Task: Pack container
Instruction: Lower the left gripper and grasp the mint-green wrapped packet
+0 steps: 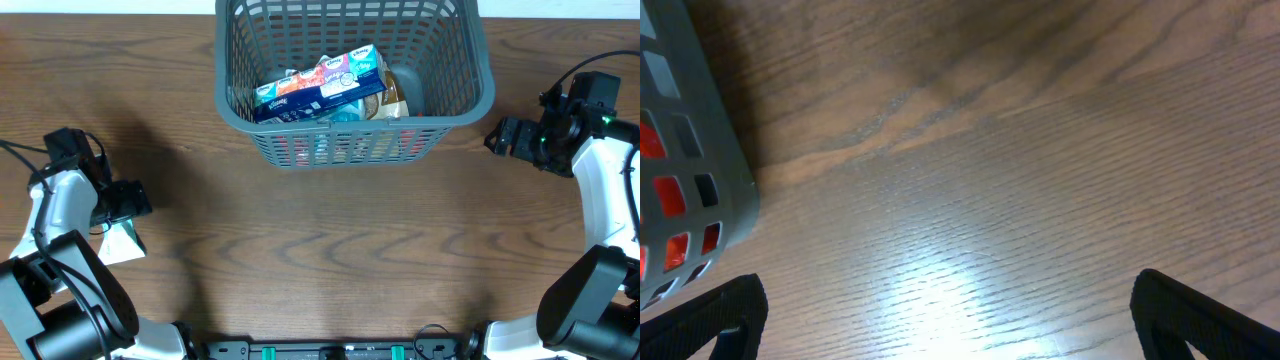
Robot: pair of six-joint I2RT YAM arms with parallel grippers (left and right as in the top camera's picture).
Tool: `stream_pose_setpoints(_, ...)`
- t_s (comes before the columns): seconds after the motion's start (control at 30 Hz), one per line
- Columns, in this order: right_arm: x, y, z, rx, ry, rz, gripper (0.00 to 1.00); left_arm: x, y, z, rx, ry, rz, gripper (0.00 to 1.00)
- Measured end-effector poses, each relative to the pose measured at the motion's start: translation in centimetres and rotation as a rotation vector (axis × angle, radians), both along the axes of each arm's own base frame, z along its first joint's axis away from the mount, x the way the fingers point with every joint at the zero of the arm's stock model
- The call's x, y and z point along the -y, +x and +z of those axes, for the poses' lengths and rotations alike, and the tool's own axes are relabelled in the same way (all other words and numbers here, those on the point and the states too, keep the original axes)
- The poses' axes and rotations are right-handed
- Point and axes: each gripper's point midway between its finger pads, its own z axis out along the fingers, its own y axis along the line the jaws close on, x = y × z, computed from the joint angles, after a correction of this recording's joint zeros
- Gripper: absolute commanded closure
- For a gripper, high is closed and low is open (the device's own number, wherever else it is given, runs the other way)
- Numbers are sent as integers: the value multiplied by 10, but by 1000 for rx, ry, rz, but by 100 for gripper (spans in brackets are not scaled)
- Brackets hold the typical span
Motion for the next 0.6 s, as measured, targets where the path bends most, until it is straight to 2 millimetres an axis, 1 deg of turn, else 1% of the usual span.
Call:
stream_pose_setpoints(0.2, 0, 0, 0, 0, 0, 0, 1, -5, 0, -1, 18, 3, 45, 1)
stream_pose_setpoints(0.6, 0, 0, 0, 2, -1, 0, 1, -2, -6, -18, 27, 7, 46, 1)
